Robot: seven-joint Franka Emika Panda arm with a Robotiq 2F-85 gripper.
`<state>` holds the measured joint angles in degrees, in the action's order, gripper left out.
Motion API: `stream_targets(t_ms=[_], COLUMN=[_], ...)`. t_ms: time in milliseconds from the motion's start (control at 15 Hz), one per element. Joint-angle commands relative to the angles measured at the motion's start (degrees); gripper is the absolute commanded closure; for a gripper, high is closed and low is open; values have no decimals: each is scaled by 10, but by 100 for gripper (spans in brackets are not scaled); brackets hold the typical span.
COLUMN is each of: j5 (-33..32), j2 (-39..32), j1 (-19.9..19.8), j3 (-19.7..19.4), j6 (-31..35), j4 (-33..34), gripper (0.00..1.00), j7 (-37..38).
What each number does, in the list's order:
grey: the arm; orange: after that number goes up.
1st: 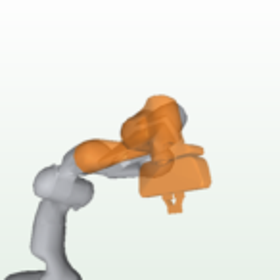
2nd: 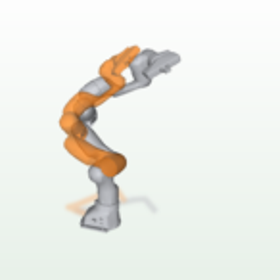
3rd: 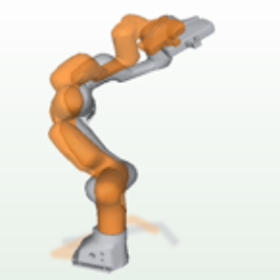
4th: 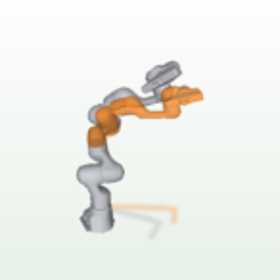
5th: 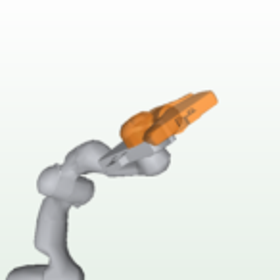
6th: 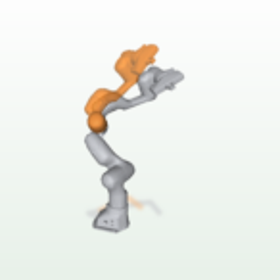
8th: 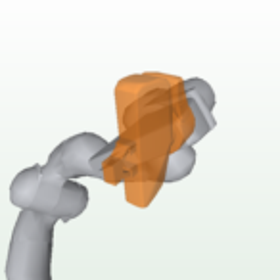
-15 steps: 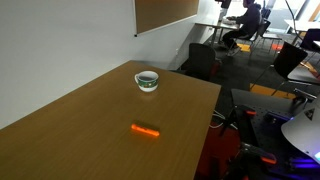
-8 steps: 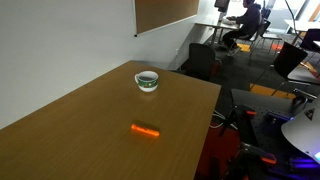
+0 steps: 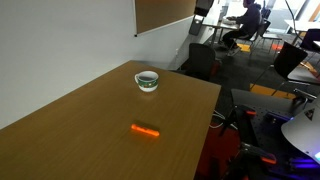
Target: Put the marker in the cup
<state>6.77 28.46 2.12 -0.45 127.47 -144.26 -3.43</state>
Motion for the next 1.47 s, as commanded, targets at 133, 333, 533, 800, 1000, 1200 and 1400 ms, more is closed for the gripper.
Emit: stream_targets(t_ms=[133, 333, 533, 800, 1000, 1200, 1400], j5=[5, -5, -10, -4, 8, -2, -2], j2=[-130, -205, -273, -343, -388, -385, -387], j1=[16, 15, 14, 13, 10, 10, 9], j3=[6, 17, 24, 27, 34, 36, 36], j6=[147, 212, 242, 227, 217, 231, 231], j4=[12, 27, 49, 86, 110, 94, 94], gripper=[0, 0, 0, 0, 0, 0, 0], j7=[-3, 19, 28, 21, -15, 2, 2])
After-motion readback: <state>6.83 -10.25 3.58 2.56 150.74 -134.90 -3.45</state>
